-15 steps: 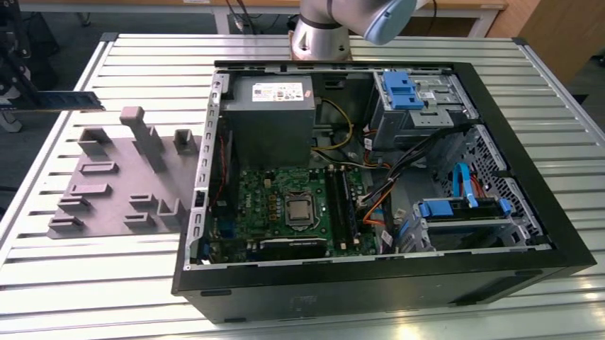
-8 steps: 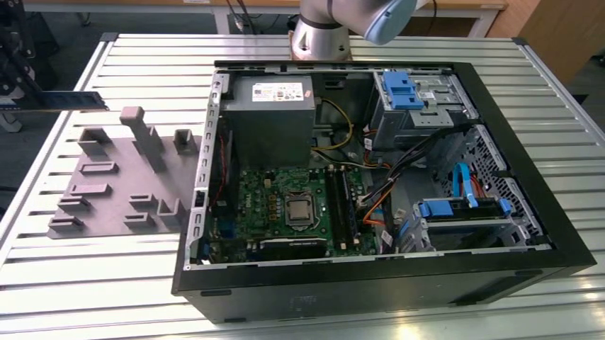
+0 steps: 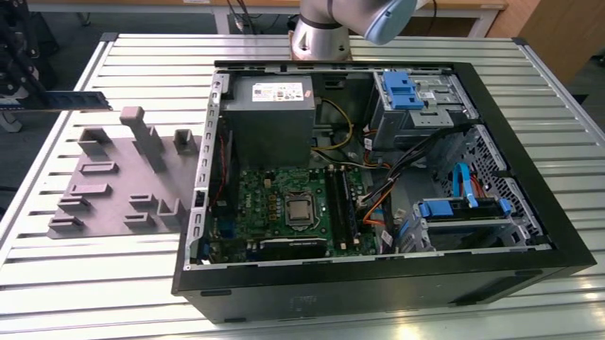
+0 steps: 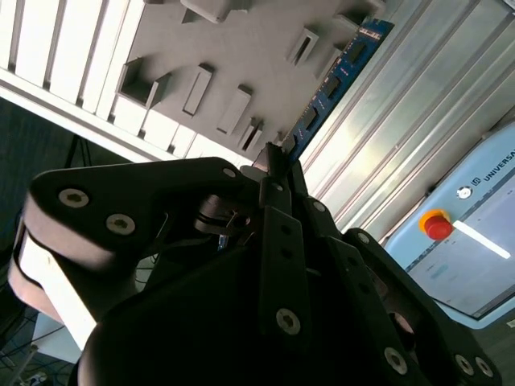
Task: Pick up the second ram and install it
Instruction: 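Pick up the second ram and move it above second insertion slot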
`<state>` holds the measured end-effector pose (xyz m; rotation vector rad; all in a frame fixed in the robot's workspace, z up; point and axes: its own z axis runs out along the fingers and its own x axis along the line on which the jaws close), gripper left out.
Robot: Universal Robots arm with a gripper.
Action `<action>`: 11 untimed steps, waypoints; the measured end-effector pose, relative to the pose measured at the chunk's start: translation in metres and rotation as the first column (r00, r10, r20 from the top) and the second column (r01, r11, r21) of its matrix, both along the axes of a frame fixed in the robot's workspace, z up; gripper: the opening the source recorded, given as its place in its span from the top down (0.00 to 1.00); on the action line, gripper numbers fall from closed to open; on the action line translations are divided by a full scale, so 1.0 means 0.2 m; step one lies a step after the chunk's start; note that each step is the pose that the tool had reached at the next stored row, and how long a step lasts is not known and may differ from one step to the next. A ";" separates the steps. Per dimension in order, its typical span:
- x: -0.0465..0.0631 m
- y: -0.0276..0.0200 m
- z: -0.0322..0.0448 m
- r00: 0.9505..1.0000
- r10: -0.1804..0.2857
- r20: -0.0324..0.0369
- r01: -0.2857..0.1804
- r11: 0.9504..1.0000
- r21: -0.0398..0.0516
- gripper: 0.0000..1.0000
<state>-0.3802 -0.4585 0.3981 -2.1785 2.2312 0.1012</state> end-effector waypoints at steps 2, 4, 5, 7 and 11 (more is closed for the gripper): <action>0.00 0.000 0.000 1.000 0.000 0.000 0.000 1.000 0.000 0.86; 0.01 0.000 0.000 1.000 0.000 0.000 0.000 1.000 0.000 0.86; 0.01 0.000 0.000 1.000 0.000 0.000 0.000 1.000 0.000 0.86; 0.03 0.000 0.000 1.000 0.000 0.000 0.000 1.000 0.000 0.86; 0.06 0.000 0.000 1.000 0.000 0.000 0.000 1.000 0.000 0.86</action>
